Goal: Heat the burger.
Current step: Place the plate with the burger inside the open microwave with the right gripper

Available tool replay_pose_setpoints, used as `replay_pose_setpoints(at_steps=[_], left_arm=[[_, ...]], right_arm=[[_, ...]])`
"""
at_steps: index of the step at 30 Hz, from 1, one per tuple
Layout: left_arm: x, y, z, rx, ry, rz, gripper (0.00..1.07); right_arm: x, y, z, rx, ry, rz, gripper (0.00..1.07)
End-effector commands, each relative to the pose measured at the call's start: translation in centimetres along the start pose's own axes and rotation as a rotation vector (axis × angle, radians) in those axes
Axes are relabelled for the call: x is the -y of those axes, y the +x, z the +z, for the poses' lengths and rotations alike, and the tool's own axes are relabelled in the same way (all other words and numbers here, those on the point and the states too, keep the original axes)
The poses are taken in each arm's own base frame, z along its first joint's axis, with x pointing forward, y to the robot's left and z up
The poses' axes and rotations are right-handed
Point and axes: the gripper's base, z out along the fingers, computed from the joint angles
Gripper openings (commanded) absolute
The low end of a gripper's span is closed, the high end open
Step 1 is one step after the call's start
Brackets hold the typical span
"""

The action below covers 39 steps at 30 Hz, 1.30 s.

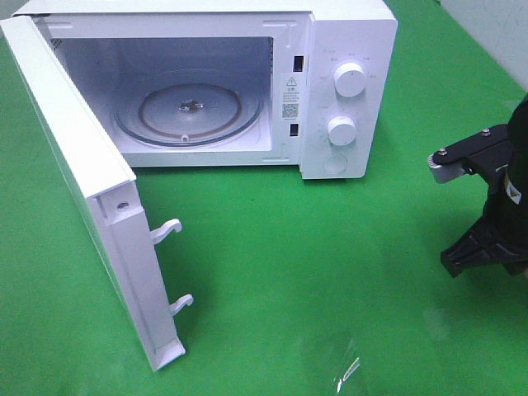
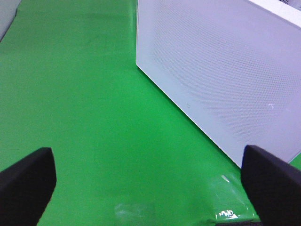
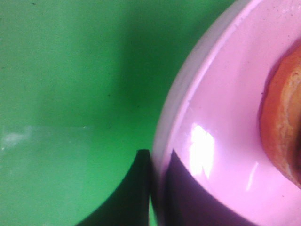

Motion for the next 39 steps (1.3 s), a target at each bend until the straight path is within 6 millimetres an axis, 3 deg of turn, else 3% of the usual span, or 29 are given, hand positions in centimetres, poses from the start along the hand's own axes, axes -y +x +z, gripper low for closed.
replay_pose_setpoints(at_steps=[1,23,31,39], left_arm=[[0.1,0.0,-0.2,0.032,0.005,0.004,1.00],[0.1,0.0,-0.2,0.032,0.005,0.004,1.00],[0.1,0.0,-0.2,0.032,0.005,0.004,1.00],[0.1,0.0,-0.2,0.032,0.005,0.004,1.00]], right_arm=[[0.2,0.2,-1.0,0.016,0.048,-0.045,0.00],[-4.0,6.6,-5.3,0.173,0.004,-0.327,0.00],[-4.5,7.9,-6.5,0.184,0.037,-0.405,0.00],[-6.3,9.2,-7.4,0.221,0.023,-0.507,0.00]])
